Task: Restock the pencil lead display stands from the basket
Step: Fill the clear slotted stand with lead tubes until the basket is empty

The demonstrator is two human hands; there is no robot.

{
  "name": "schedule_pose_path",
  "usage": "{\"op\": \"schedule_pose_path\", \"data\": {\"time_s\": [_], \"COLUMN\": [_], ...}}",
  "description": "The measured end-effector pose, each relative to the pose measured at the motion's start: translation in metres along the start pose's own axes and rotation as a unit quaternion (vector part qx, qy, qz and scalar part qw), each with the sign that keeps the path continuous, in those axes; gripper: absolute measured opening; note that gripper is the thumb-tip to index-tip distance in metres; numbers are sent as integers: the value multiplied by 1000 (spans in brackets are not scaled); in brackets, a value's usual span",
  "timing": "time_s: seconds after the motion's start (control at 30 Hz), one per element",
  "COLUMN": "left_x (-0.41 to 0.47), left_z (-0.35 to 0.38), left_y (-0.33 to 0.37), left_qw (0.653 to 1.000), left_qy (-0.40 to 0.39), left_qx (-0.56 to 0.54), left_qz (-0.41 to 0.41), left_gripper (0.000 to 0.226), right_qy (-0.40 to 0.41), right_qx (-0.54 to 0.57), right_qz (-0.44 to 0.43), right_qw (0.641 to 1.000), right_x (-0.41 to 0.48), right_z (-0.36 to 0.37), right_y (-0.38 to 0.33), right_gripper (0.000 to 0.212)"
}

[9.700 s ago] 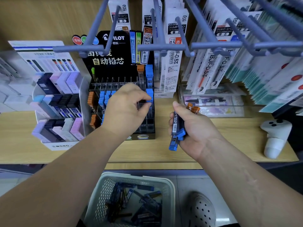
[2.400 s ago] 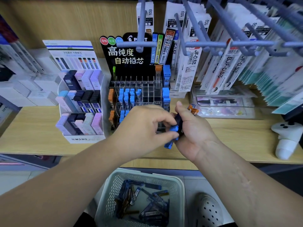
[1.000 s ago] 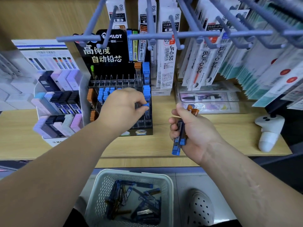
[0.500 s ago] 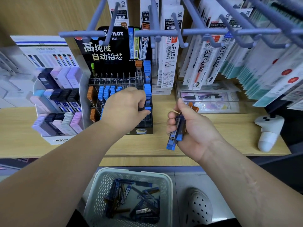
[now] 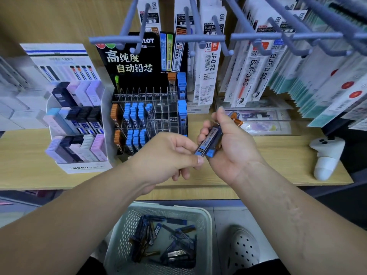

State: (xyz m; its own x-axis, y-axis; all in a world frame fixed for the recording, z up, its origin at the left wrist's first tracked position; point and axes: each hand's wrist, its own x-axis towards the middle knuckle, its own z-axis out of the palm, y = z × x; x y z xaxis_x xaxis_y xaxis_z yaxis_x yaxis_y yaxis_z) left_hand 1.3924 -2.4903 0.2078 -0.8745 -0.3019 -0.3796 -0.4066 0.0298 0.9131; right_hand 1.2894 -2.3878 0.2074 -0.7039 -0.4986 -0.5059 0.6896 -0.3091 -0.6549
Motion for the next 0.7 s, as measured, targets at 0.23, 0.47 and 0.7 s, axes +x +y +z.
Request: {"op": "schedule_pose_path", "data": {"time_s": [0.23, 0.47, 0.7], "left_x": [2, 7, 10], "left_z": [-13, -28, -47], "left_y": [-1, 5, 9], "left_qw": [994, 970, 963], "left_qy": [93, 189, 239], "left_qx": [-55, -150, -52], "left_qz": [8, 27, 116], "left_gripper": [11, 8, 8], "right_qy": [37, 32, 54], "right_qx": [-93, -86, -84], "right_qz": [24, 96, 111], "right_qw": [995, 991, 989], "right_x": [-3, -4, 2], "right_z": [-2, 0, -8], "right_y": [3, 6, 4], "right_gripper": [17, 16, 14]}}
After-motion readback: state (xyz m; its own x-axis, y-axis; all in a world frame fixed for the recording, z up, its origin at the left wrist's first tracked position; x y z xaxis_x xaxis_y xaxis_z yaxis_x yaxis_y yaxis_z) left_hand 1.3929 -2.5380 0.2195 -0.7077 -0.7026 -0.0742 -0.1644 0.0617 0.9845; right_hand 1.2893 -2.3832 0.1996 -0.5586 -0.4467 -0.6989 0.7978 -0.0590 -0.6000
